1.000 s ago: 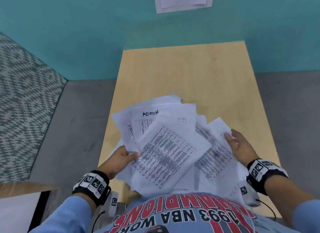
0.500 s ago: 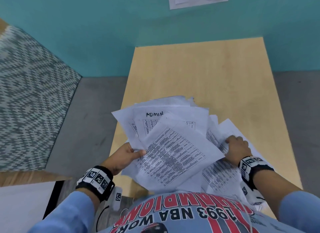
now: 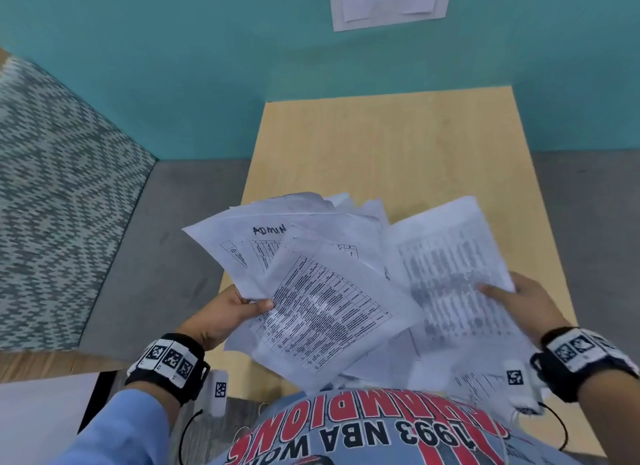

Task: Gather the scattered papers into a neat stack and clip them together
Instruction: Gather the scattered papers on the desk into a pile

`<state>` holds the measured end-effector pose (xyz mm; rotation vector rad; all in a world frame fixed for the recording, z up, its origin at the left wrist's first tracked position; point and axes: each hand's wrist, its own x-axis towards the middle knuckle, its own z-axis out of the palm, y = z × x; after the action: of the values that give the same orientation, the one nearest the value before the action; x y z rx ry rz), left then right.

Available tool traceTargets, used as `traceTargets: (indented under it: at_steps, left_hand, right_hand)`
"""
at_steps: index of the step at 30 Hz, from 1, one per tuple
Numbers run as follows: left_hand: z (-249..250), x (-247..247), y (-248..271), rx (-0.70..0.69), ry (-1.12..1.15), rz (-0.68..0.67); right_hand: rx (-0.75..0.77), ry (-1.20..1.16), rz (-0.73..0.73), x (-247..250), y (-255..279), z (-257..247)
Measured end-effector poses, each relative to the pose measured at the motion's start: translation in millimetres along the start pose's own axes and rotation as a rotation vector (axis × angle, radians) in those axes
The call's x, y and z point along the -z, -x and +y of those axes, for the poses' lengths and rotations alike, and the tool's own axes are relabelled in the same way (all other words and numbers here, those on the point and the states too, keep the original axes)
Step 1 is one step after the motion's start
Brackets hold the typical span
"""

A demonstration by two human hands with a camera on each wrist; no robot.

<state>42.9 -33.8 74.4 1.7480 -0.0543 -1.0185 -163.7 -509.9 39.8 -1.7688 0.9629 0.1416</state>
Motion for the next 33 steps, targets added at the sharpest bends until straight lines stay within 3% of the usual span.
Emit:
traceTargets:
  at_steps: [2, 5, 8, 20, 28, 33]
  left_hand:
    - [2, 1, 1, 0.004, 0.002, -0.002]
    - [10, -2, 5, 0.007, 0.03, 0.001]
    - [23, -1, 13, -0.002, 0.013, 0.007]
    - [66, 28, 42, -0.155, 0.087, -0.004]
    - [87, 45, 49, -0.233, 0.068, -0.033]
    - [88, 58, 39, -0.235, 0.041, 0.025]
  right_hand:
    - [0.003, -0.003, 0.054, 18, -3, -2]
    - [0.01, -0.003, 0.012, 29, -14, -11]
    - [0.039, -0.049, -0.02, 20, -20, -29]
    - [0.169, -0.441, 0.174, -15, -18, -89]
    - [0.268, -0.537, 0.013, -29, -5, -158]
    - [0.157, -0.533, -0.266, -49, -5, -174]
